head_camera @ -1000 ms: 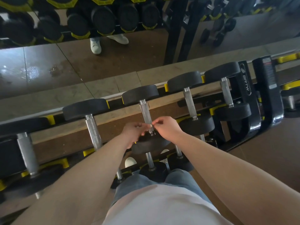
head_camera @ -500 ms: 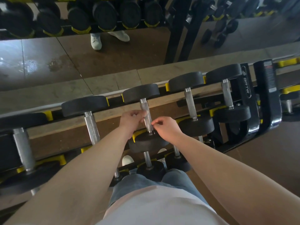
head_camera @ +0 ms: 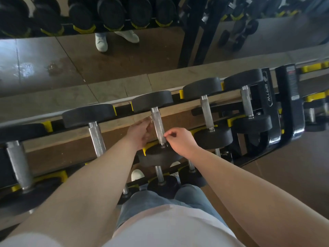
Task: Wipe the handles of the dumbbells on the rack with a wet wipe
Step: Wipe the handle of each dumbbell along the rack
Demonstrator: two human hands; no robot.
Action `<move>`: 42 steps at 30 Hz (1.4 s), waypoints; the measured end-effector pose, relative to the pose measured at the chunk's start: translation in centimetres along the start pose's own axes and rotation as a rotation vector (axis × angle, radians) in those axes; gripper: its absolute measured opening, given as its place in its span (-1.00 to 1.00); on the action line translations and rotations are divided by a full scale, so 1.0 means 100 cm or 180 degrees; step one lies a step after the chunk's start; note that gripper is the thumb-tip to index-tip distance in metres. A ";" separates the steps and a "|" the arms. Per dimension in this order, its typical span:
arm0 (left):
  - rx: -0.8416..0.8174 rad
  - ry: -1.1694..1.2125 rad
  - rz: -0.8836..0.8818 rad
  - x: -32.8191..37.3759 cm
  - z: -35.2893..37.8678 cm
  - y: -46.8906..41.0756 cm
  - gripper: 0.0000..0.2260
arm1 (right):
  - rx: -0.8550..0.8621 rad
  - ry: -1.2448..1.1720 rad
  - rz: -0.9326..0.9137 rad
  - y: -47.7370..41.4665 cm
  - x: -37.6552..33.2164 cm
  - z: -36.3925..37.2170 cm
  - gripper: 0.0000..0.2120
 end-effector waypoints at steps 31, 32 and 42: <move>-0.0113 -0.0367 0.0133 -0.003 -0.001 0.004 -0.89 | 0.0013 -0.0052 -0.0008 -0.004 0.002 -0.002 -0.80; -0.0118 -0.0565 0.0226 -0.002 -0.001 0.006 -0.89 | 0.0018 -0.0071 -0.0013 -0.004 0.003 -0.002 -0.80; -0.0123 -0.1810 0.0497 -0.023 0.004 0.015 -0.85 | 0.0039 0.0034 -0.0045 -0.004 0.002 -0.001 -0.82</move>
Point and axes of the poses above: each hand's wrist, its own y-axis away from the middle knuckle, its own z-axis out of the palm, x = y × z, the point moved 8 cm from there along -y, towards the middle knuckle, and after that the axes turned 13 degrees about -y, right-handed, at the moved point
